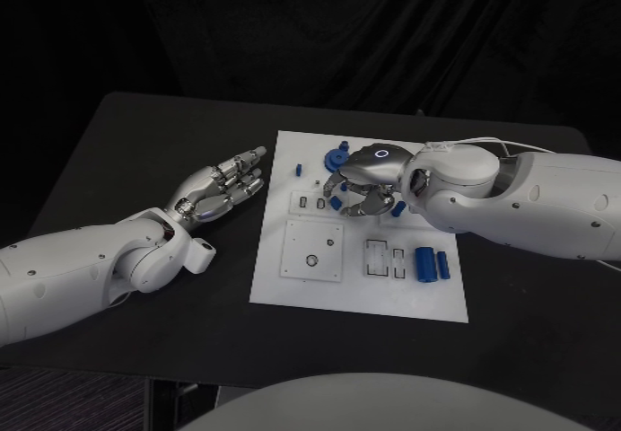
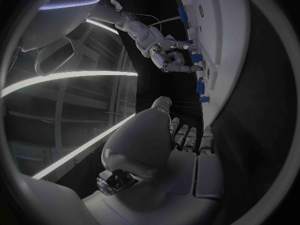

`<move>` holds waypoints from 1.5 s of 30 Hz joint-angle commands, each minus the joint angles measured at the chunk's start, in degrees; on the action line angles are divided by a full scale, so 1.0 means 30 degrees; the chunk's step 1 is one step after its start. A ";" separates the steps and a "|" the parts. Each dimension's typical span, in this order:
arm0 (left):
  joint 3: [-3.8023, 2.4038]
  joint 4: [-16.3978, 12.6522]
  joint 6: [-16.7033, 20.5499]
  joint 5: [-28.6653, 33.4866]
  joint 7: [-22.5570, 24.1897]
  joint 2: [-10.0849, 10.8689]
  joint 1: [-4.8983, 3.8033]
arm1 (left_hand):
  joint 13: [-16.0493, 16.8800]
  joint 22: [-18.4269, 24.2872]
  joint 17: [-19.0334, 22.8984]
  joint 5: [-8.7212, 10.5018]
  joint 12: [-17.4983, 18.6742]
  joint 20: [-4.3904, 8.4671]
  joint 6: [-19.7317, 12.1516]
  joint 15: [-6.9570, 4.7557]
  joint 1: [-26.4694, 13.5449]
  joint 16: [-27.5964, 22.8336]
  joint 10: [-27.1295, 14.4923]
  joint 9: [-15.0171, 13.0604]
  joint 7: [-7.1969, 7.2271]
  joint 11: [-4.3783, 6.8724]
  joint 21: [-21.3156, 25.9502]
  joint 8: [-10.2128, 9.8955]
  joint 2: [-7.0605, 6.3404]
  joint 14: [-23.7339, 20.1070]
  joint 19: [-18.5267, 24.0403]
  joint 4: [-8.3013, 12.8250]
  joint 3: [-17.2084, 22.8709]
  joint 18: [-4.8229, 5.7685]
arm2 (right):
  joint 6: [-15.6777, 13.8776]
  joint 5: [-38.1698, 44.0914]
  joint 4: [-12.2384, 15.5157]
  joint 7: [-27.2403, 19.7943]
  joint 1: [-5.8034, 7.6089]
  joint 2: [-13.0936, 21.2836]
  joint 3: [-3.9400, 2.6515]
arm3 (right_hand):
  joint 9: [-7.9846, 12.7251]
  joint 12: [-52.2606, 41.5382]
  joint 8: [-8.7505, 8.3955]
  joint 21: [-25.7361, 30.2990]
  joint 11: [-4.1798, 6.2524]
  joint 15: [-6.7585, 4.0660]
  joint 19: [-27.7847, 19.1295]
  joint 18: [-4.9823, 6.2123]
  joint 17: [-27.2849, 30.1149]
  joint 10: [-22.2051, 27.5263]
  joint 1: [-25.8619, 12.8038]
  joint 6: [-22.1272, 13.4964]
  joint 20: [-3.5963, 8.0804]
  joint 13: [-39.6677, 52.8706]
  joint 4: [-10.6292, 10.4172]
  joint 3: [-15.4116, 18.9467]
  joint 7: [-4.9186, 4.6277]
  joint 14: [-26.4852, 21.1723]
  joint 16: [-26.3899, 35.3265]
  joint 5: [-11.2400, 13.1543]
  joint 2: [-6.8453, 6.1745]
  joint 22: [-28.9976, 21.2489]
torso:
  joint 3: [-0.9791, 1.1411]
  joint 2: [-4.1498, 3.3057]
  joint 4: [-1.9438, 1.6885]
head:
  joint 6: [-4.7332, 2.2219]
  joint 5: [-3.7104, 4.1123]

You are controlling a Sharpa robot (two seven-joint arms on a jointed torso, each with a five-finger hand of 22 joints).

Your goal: Assemble the parts on the task board

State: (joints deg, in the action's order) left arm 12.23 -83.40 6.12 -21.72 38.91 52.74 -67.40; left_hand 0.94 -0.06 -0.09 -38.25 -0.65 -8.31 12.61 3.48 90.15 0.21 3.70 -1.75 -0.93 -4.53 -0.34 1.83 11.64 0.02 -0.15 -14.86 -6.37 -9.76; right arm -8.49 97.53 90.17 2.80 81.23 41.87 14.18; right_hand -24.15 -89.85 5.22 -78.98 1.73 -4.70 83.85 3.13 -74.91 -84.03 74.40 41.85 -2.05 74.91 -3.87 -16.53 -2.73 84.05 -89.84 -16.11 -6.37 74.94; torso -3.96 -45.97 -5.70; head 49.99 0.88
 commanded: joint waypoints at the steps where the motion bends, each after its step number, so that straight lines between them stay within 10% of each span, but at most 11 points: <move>1: -0.0011 -0.0014 -0.0247 0.0043 0.2002 -0.0044 0.0032 | 0.0003 0.0019 0.0029 0.0063 -0.0057 -0.0137 -0.0020 0.0126 -0.0104 -0.0070 -0.0014 0.0012 -0.0113 -0.0097 0.0115 -0.0017 -0.0092 -0.0007 0.0050 -0.0014 0.0120 0.0282 | -0.0214 0.0009 -0.0015 0.0524 -0.0052 -0.0034 -0.0009 | 0.0018 -0.0050 0.0074 0.0096 -0.0023 0.0042 0.0121 -0.0171 -0.5031 -0.1989 -0.0061 0.0154 0.0045 0.5031 -0.0108 -0.0051 -0.0039 0.1984 -0.0055 -0.0053 0.0226 0.3878 | -0.0009 -0.0001 0.0001 | 0.0002 0.0007; 45: -0.0011 0.0056 -0.0305 0.0043 0.1931 -0.0129 0.0121 | 0.0004 0.0019 0.0029 0.0124 -0.0058 -0.0148 -0.0014 0.0142 -0.0163 -0.0070 -0.0011 0.0012 -0.0109 -0.0118 0.0115 -0.0017 -0.0084 -0.0007 0.0050 -0.0040 0.0169 0.0286 | -0.0344 0.0009 -0.0041 0.2076 -0.0062 -0.0132 -0.0008 | -0.1952 -0.0050 0.2064 0.0298 -0.0060 0.0064 -0.0008 -0.0104 -0.4965 -0.1989 -0.0163 0.3269 0.0003 0.5031 -0.0061 0.0029 -0.0092 0.1949 0.0018 -0.0004 0.0985 0.3791 | -0.0010 0.0000 0.0017 | 0.0002 -0.0054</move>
State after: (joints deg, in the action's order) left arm 12.23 -83.14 5.83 -21.72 38.91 52.39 -67.13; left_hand 0.95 -0.09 -0.06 -38.25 -0.65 -8.52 12.61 3.48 90.15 0.21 3.70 -1.75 -0.93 -4.53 -0.34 1.83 11.64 0.02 0.06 -15.02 -6.21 -9.76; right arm -8.88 97.48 89.98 6.20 81.21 41.36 14.18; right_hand -29.93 -89.85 11.21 -78.34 1.73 -4.70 83.85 3.13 -74.91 -84.03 74.24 51.30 -2.05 74.90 -4.02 -16.67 -3.09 84.05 -89.83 -16.10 -3.83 74.91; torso -3.99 -45.96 -5.65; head 49.99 0.81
